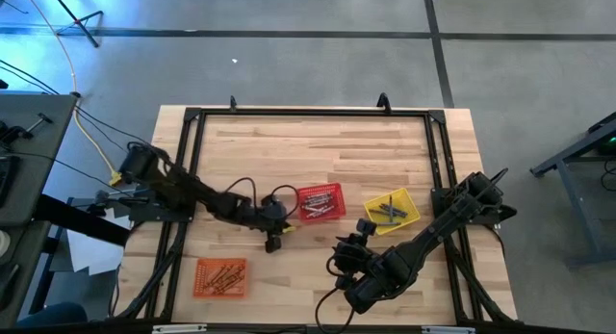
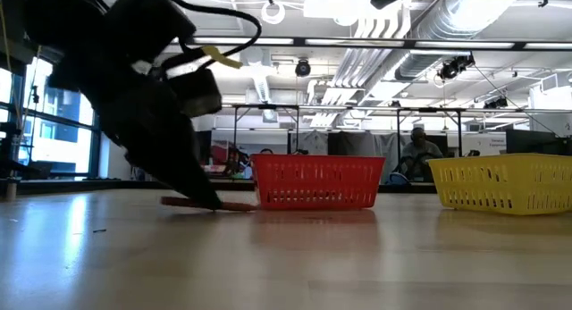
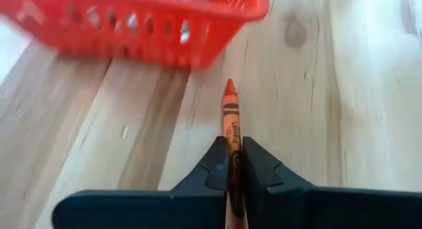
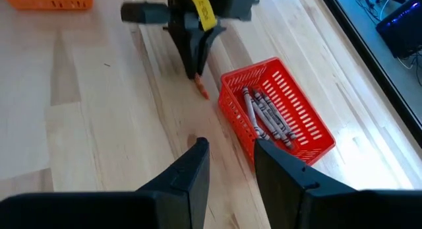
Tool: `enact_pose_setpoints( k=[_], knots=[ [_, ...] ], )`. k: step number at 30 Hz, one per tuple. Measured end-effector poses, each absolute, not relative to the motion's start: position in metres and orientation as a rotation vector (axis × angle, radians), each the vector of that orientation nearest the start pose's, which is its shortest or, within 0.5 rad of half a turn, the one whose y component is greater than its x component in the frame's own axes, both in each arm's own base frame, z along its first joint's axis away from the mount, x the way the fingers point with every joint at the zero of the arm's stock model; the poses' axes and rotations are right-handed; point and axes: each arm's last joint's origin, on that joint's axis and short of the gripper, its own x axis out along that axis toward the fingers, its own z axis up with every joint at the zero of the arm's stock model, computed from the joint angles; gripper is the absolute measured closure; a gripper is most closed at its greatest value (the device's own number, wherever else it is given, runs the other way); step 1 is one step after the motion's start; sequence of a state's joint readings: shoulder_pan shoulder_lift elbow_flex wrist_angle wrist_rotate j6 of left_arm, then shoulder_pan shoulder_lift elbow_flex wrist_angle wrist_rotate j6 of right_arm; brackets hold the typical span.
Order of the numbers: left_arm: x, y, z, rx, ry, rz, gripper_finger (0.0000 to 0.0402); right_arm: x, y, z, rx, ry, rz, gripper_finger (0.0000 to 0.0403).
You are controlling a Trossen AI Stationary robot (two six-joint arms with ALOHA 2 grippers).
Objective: Sort crayons
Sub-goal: Put the orange crayon into the orange bin
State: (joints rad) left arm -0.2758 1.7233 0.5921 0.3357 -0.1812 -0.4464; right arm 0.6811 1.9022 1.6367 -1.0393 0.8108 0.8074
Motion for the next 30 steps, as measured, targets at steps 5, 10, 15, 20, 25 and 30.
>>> enact_pose_setpoints(
  k=[5, 10, 15, 20, 25, 30],
  knots=[
    [0.268, -0.08, 0.136, -0.288, 0.692, 0.072, 0.0401, 0.309, 0.224, 0.262, -0.14, 0.809, -0.462, 0.0291],
    [0.25, -0.094, 0.178, -0.371, 0.568, 0.019, 0.0401, 0.309, 0.224, 0.262, -0.14, 0.809, -0.462, 0.0291],
    [0.221, -0.116, 0.206, -0.578, 0.555, -0.053, 0.0401, 0.309, 0.224, 0.262, -0.134, 0.812, -0.46, 0.0291],
    [0.188, -0.147, 0.214, -0.753, 0.647, -0.142, 0.0402, 0.309, 0.225, 0.262, -0.122, 0.824, -0.448, 0.0291],
    [0.156, -0.169, 0.202, -0.895, 0.857, -0.088, 0.0401, 0.31, 0.225, 0.262, -0.108, 0.816, -0.446, 0.0291],
    [0.128, -0.174, 0.188, -0.956, 1.04, 0.088, 0.0401, 0.31, 0.225, 0.262, -0.062, 0.805, -0.464, 0.0291]
  ],
)
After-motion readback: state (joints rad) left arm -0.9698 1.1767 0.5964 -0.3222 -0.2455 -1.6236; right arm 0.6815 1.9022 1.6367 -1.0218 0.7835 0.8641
